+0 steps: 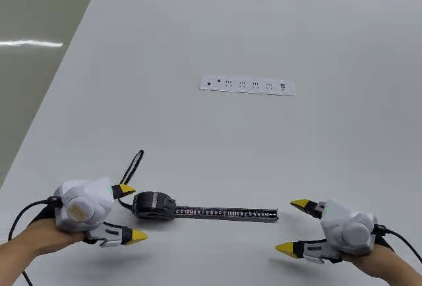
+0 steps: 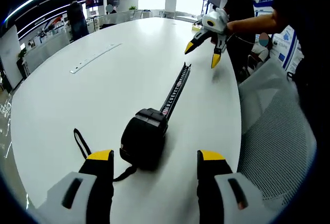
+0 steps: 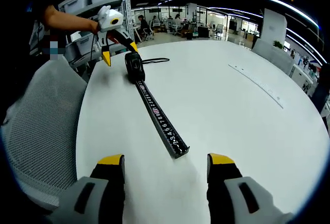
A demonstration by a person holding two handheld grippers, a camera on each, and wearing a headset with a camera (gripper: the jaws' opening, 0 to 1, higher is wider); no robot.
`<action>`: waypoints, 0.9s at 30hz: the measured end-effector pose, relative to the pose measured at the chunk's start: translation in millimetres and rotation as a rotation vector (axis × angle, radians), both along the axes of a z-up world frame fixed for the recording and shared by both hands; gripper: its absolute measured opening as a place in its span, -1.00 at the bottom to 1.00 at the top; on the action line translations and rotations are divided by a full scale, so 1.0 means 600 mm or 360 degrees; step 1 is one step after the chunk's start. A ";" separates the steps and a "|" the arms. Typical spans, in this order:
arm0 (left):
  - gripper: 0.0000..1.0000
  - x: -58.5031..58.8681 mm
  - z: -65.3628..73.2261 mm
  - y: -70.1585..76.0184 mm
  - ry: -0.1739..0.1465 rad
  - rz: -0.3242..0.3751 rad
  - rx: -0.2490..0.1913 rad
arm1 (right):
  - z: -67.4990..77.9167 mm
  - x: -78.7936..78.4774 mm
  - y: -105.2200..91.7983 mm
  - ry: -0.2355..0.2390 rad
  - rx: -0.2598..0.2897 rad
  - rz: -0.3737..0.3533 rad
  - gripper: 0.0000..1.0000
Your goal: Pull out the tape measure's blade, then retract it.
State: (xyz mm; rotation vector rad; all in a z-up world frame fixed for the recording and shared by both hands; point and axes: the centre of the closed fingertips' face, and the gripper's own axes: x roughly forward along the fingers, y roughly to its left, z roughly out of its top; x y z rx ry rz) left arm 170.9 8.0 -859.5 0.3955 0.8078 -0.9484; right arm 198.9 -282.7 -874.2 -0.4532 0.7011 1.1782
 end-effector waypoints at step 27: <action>0.63 -0.049 0.034 0.024 -0.0105 0.0504 -0.0073 | 0.044 -0.049 0.000 -0.0073 0.0006 -0.0334 0.75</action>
